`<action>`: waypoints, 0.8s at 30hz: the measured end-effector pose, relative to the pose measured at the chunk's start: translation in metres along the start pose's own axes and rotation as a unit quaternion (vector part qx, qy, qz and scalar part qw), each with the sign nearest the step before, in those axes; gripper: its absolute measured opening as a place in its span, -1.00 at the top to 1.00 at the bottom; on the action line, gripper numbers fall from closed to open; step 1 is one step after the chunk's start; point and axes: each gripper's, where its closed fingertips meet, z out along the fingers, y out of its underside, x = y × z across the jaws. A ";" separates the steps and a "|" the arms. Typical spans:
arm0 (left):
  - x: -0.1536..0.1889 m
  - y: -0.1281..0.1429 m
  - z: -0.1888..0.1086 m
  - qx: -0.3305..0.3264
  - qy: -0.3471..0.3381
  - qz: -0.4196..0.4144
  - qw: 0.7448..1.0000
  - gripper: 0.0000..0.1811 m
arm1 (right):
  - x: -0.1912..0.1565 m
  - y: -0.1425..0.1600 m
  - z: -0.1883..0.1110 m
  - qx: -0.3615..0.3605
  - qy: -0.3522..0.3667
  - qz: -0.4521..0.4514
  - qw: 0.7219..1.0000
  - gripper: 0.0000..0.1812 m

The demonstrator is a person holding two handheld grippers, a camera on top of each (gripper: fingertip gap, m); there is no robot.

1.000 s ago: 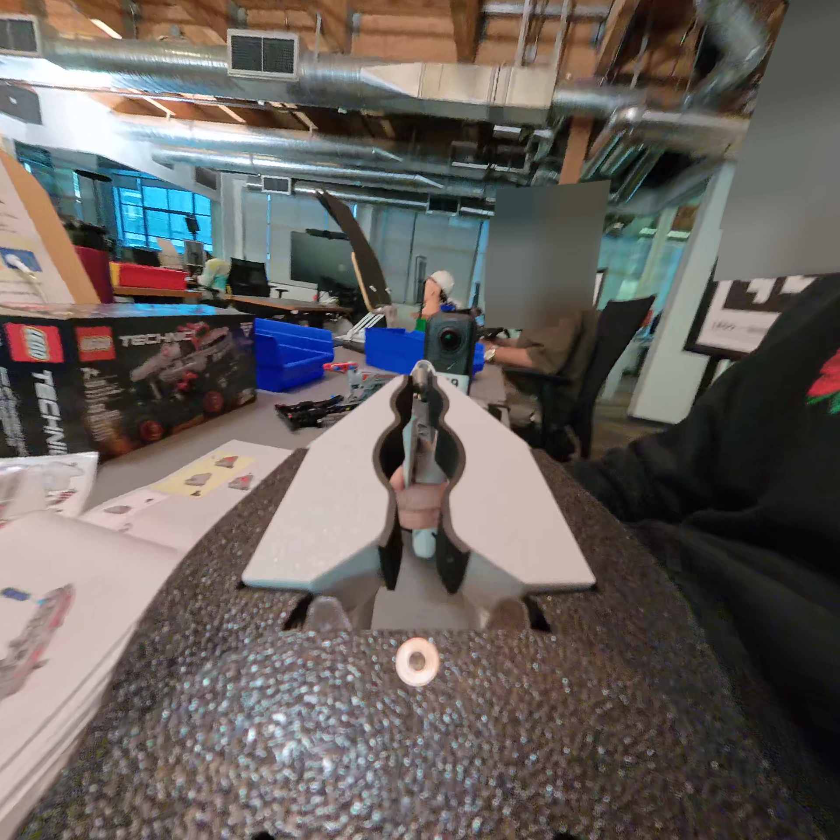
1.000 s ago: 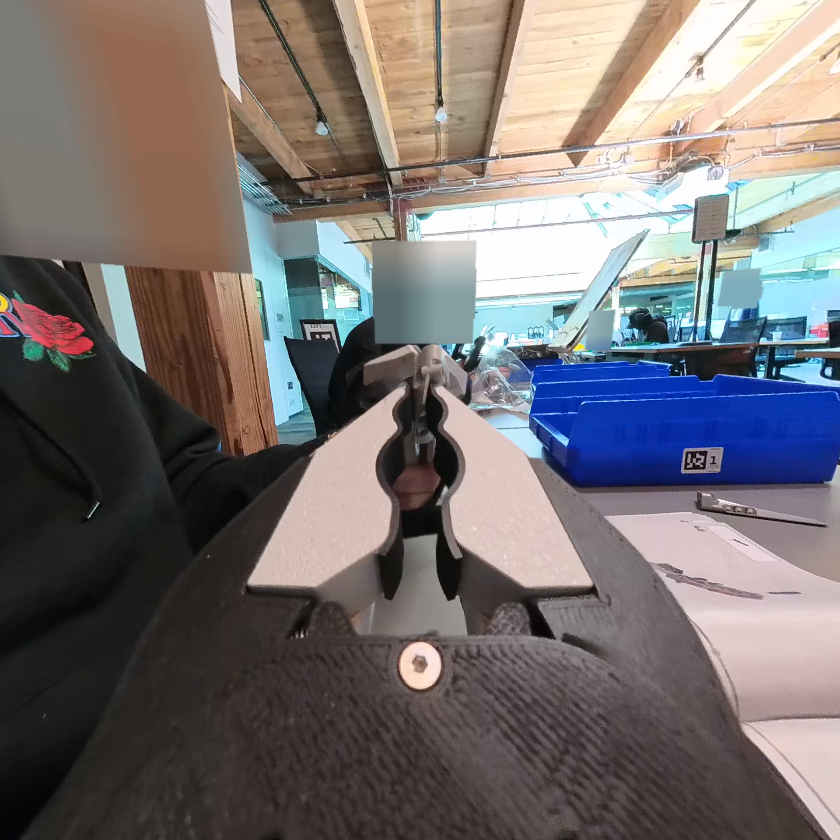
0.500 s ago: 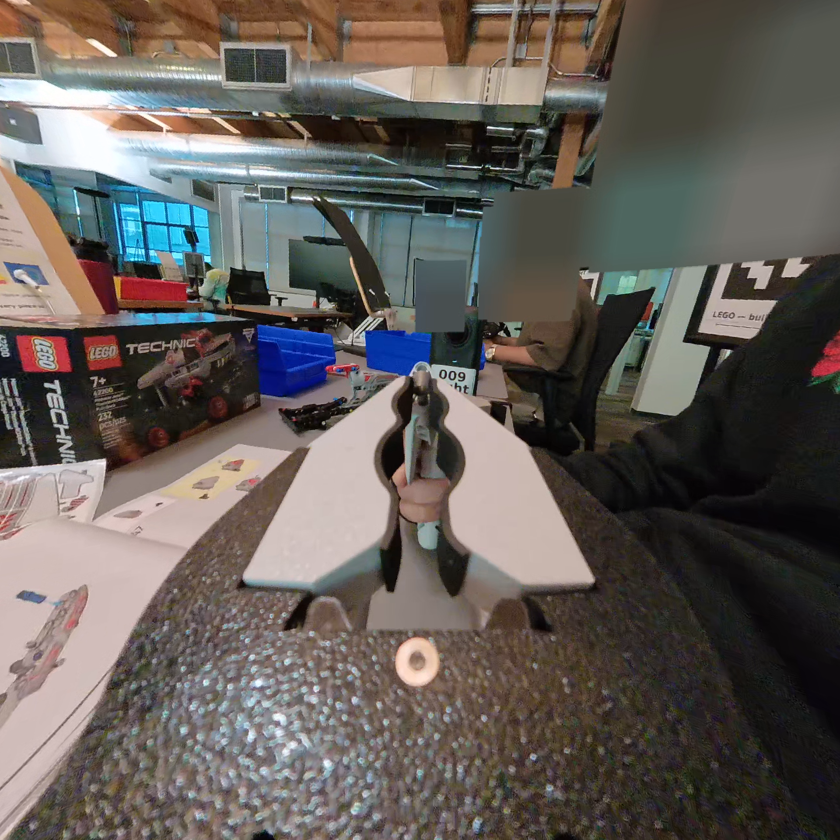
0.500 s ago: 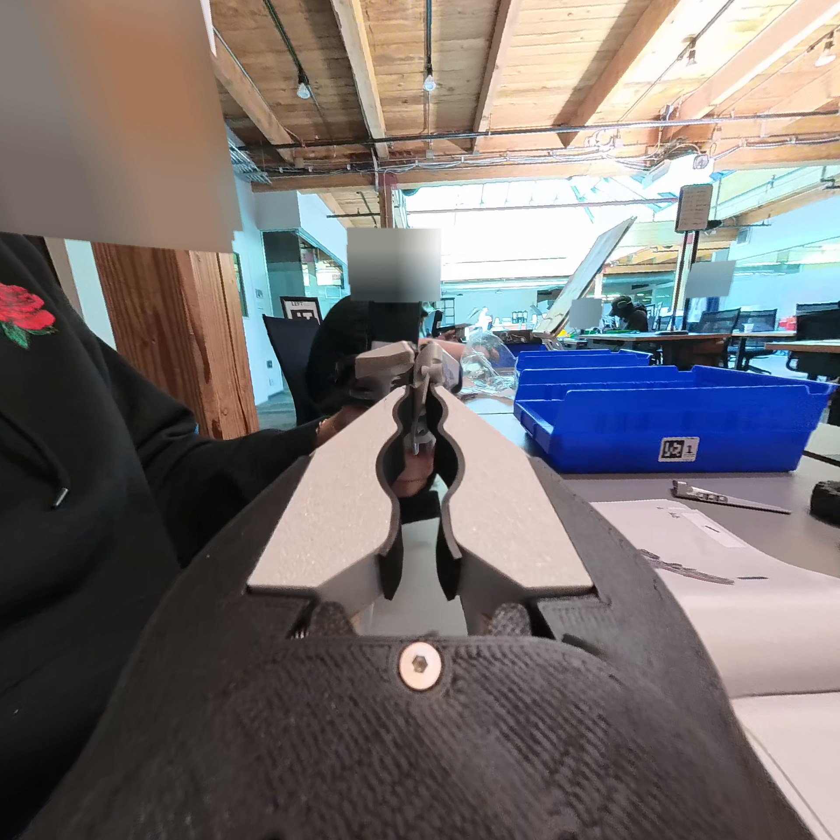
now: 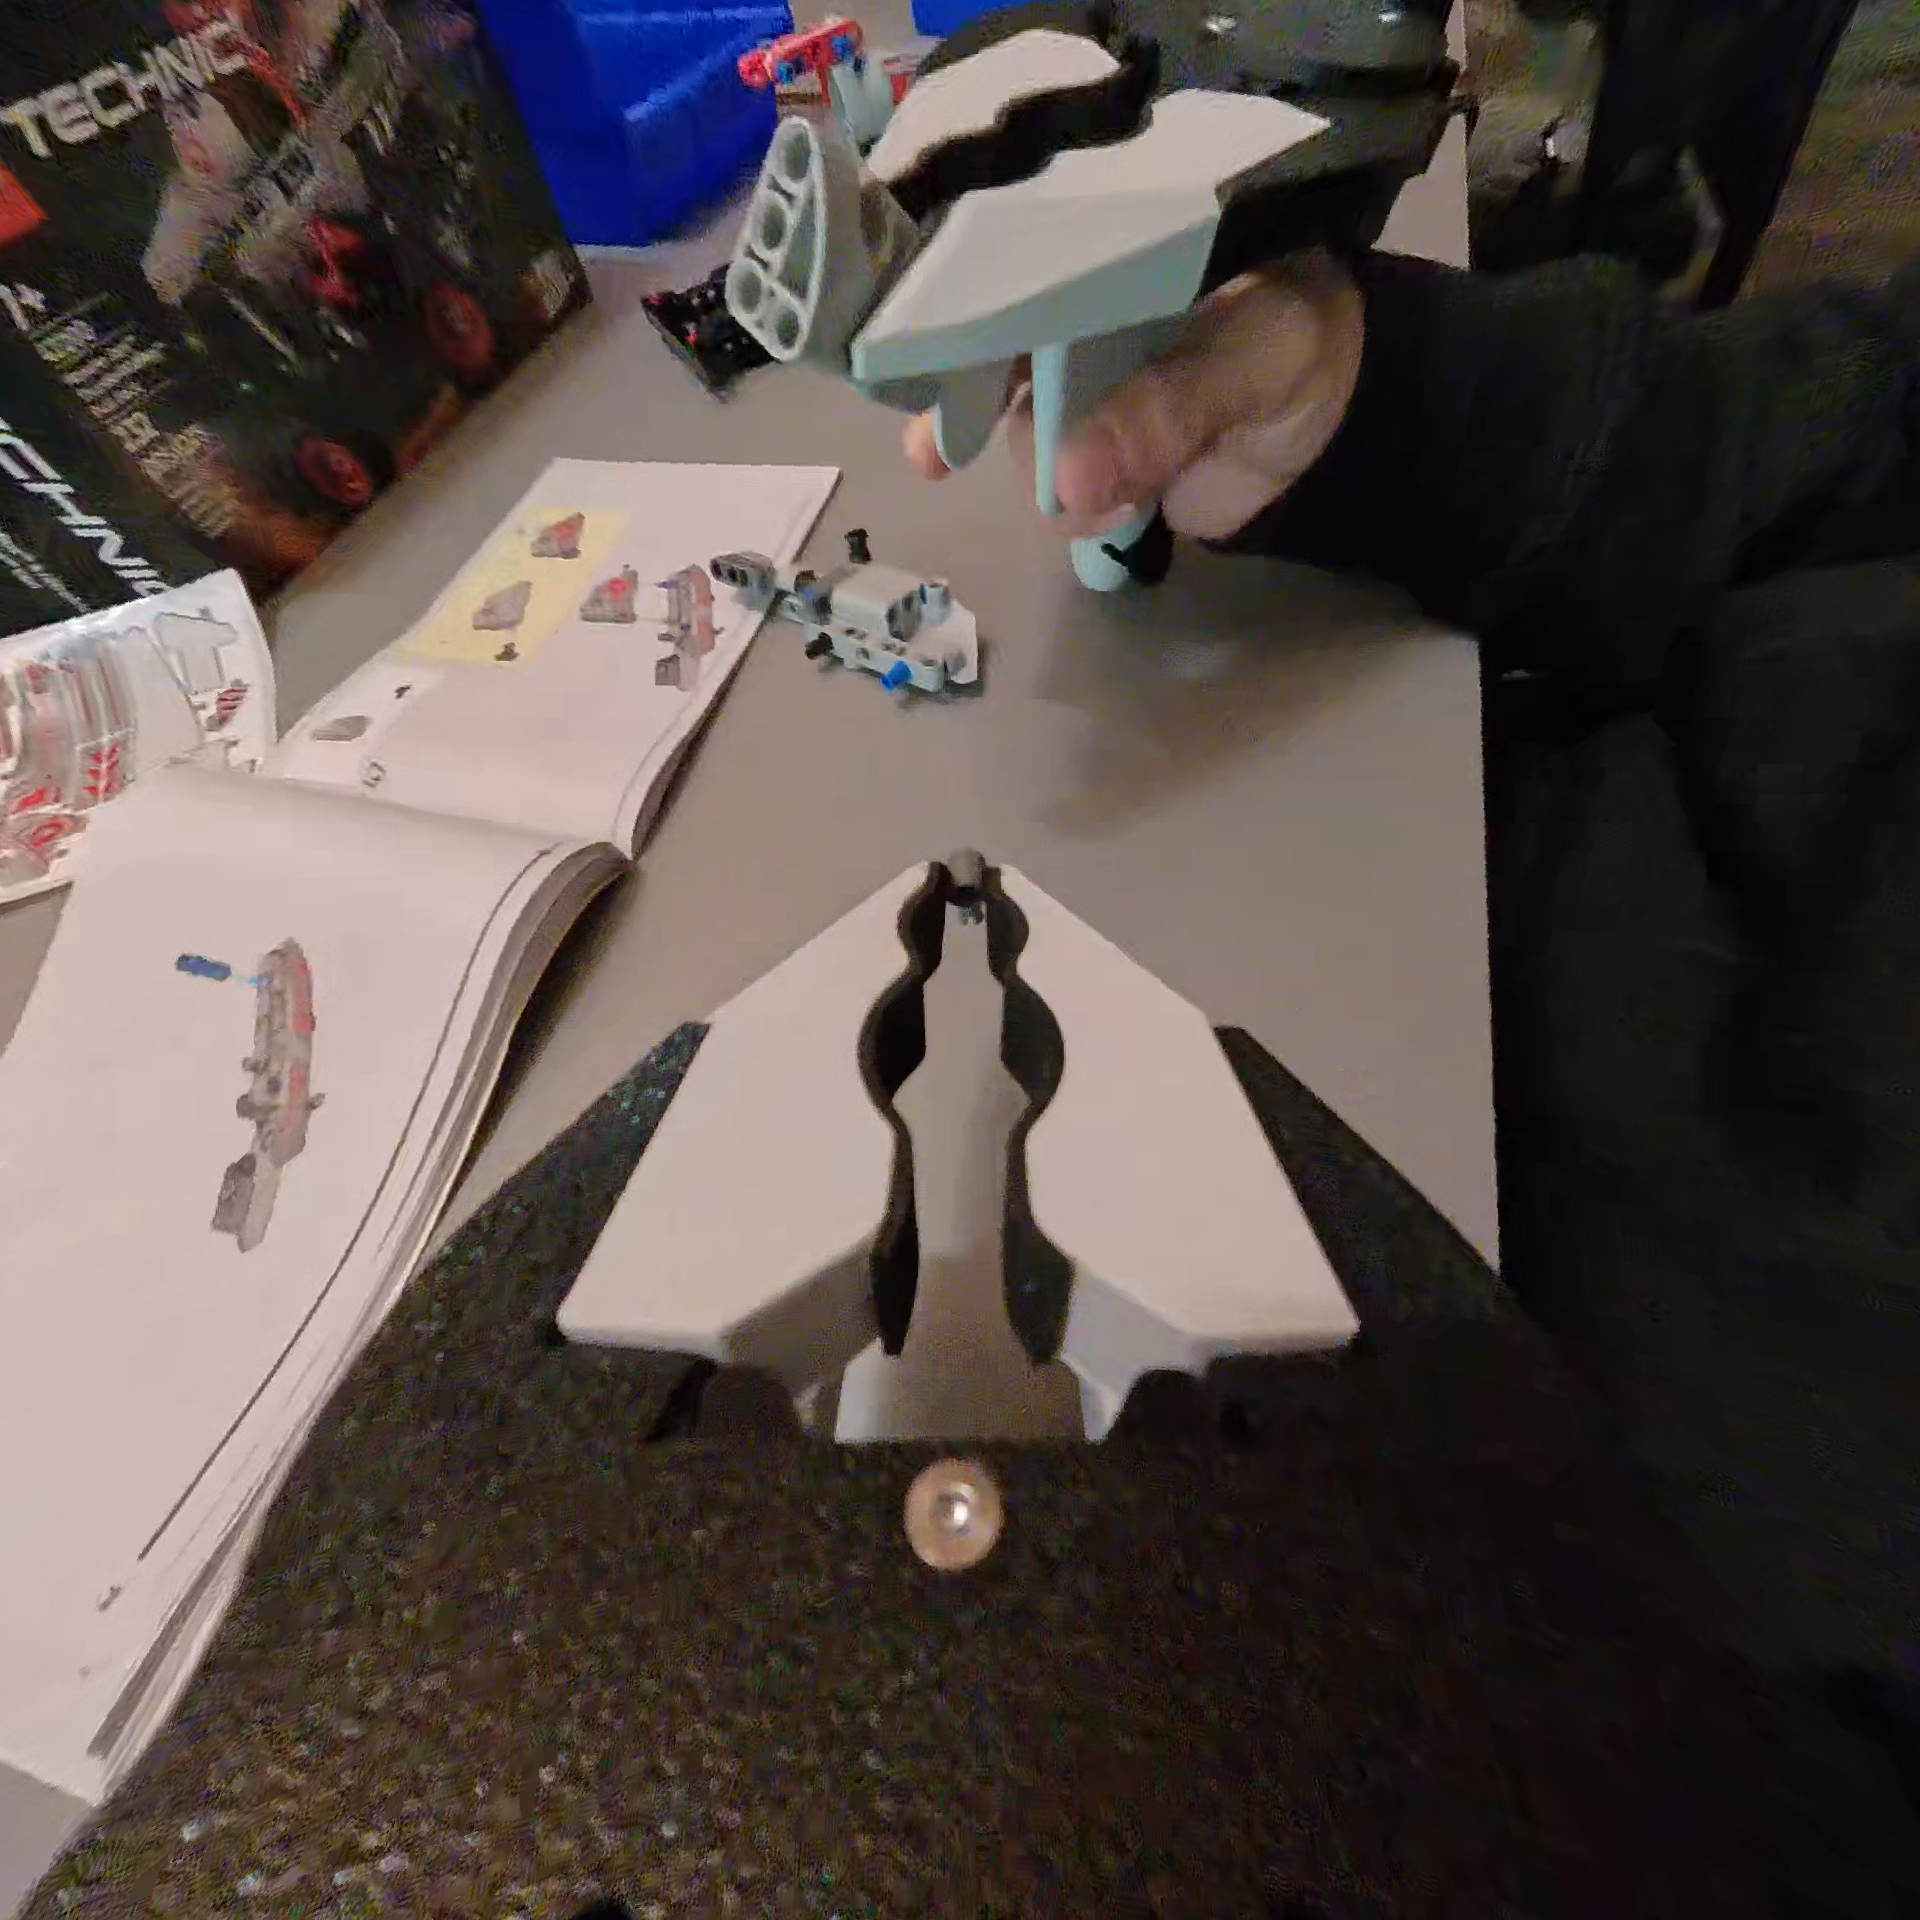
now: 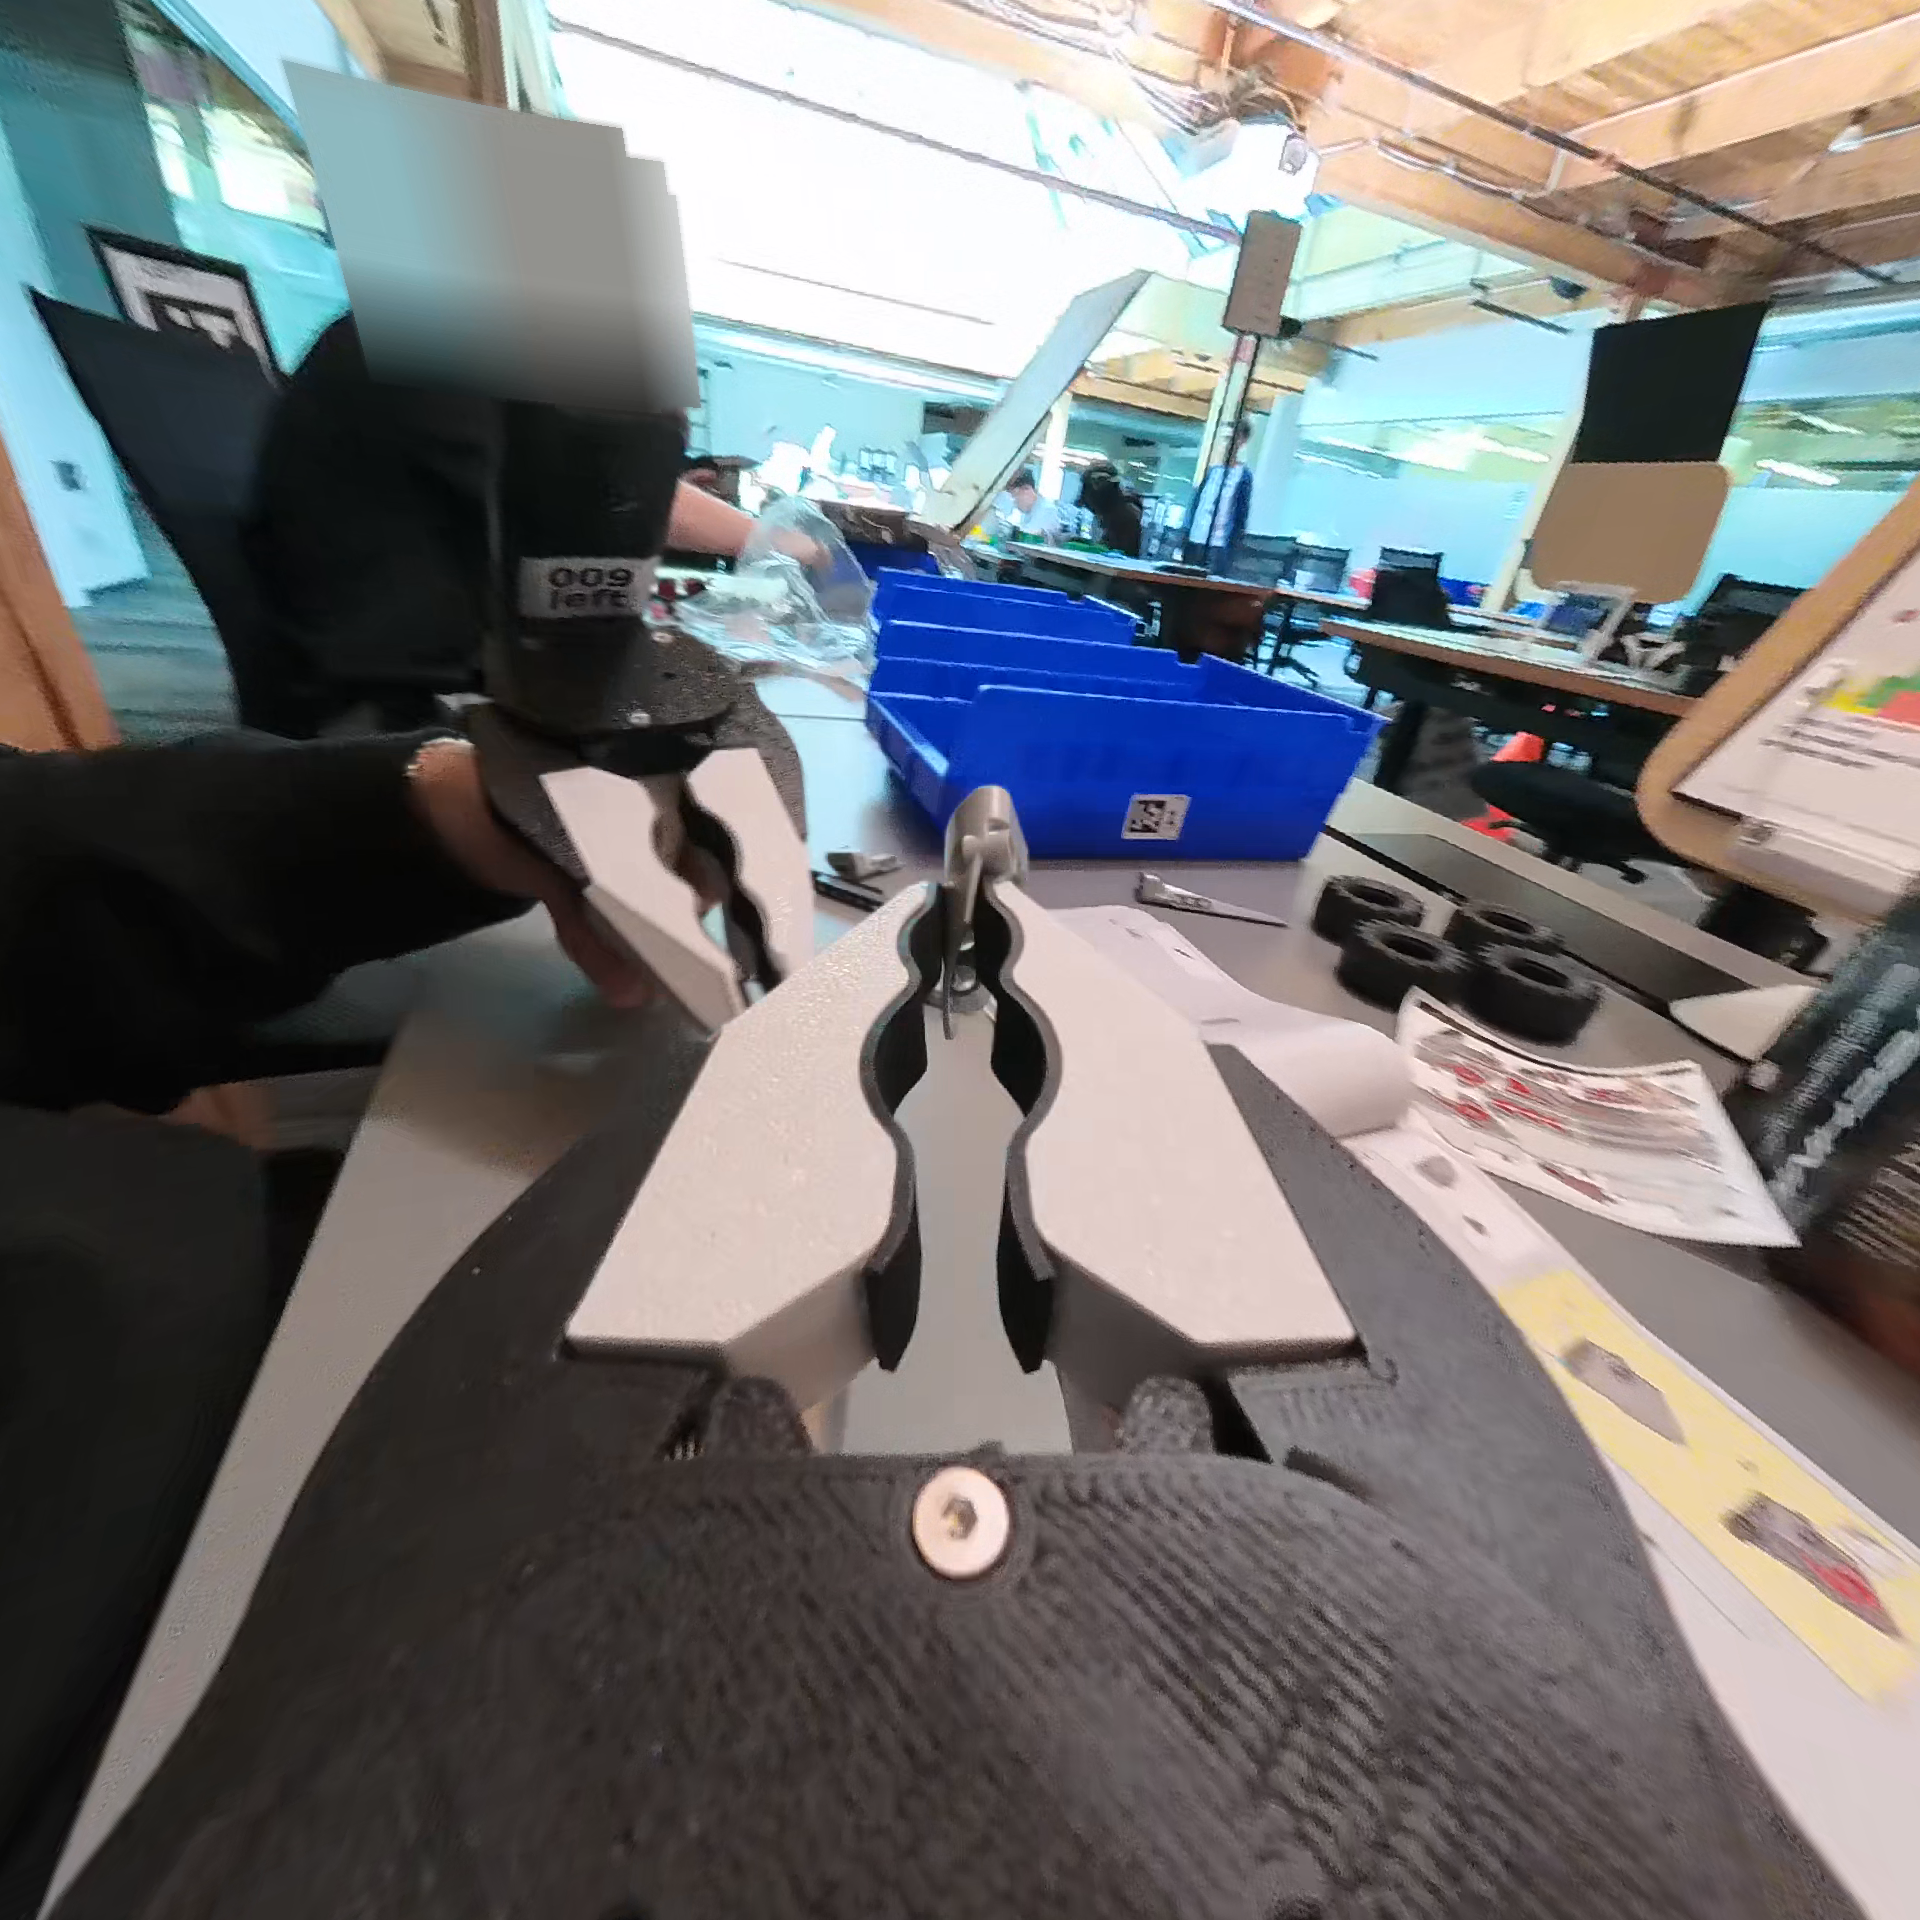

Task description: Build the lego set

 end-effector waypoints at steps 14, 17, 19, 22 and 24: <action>0.016 0.043 0.014 -0.131 0.031 0.078 0.988 0.95 | -0.007 0.016 0.006 -0.041 -0.016 -0.007 0.999 0.96; 0.014 0.042 0.015 -0.130 0.021 0.090 0.987 0.95 | -0.008 0.016 0.006 -0.041 -0.018 -0.008 0.999 0.96; 0.014 0.041 0.017 -0.128 0.017 0.098 0.987 0.94 | -0.008 0.017 0.006 -0.043 -0.019 -0.009 0.999 0.96; 0.014 0.040 0.017 -0.127 0.017 0.101 0.987 0.94 | -0.009 0.017 0.007 -0.043 -0.021 -0.010 0.999 0.96; 0.015 0.040 0.018 -0.125 0.018 0.102 0.987 0.94 | -0.009 0.017 0.007 -0.043 -0.021 -0.010 0.999 0.96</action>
